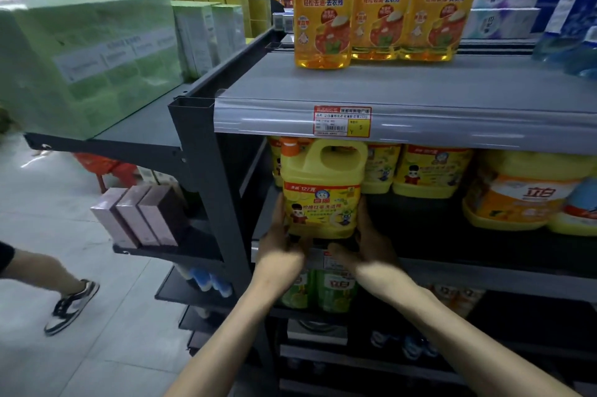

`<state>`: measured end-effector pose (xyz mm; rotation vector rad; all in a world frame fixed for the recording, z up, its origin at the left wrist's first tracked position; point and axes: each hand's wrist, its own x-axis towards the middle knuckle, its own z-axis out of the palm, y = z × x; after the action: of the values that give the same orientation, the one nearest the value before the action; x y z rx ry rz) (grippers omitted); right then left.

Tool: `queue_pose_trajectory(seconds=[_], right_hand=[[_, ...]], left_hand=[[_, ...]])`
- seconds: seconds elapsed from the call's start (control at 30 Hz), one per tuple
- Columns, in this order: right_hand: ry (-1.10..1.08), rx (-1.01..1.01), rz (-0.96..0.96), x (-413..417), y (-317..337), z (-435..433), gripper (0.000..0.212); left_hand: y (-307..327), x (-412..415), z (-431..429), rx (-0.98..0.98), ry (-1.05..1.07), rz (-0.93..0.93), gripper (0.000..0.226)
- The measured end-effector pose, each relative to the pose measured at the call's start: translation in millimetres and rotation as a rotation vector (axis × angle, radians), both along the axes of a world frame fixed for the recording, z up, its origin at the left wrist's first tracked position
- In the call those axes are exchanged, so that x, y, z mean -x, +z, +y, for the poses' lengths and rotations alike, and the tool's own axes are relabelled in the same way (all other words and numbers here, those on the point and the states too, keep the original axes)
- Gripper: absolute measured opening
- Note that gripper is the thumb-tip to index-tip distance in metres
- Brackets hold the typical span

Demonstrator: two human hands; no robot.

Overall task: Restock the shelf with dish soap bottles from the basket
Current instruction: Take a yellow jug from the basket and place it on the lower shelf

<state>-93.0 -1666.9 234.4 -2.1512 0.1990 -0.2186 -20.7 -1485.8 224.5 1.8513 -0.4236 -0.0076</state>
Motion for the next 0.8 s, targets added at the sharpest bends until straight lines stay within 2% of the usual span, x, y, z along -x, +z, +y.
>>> queue_pose_trajectory(seconds=[0.13,0.37,0.47,0.57,0.8], right_hand=[[-0.029,0.048,0.017,-19,4,12,0.114],[-0.055,-0.009,-0.032,-49,5,31,0.115],[-0.073,0.009,-0.027,-62,6,37,0.119],[-0.071,0.021,-0.016,-70,7,38,0.119],[-0.056,0.008,0.017,-76,10,35,0.117]], left_hand=[[1,-15,2,-0.017,0.001,0.04,0.093],[19,-29,-6,0.073,0.1,0.087,0.094],[20,-36,-7,0.14,0.087,0.086,0.098],[22,-45,-6,0.199,0.068,0.095,0.093],[24,-59,-5,0.21,0.04,0.111,0.087]])
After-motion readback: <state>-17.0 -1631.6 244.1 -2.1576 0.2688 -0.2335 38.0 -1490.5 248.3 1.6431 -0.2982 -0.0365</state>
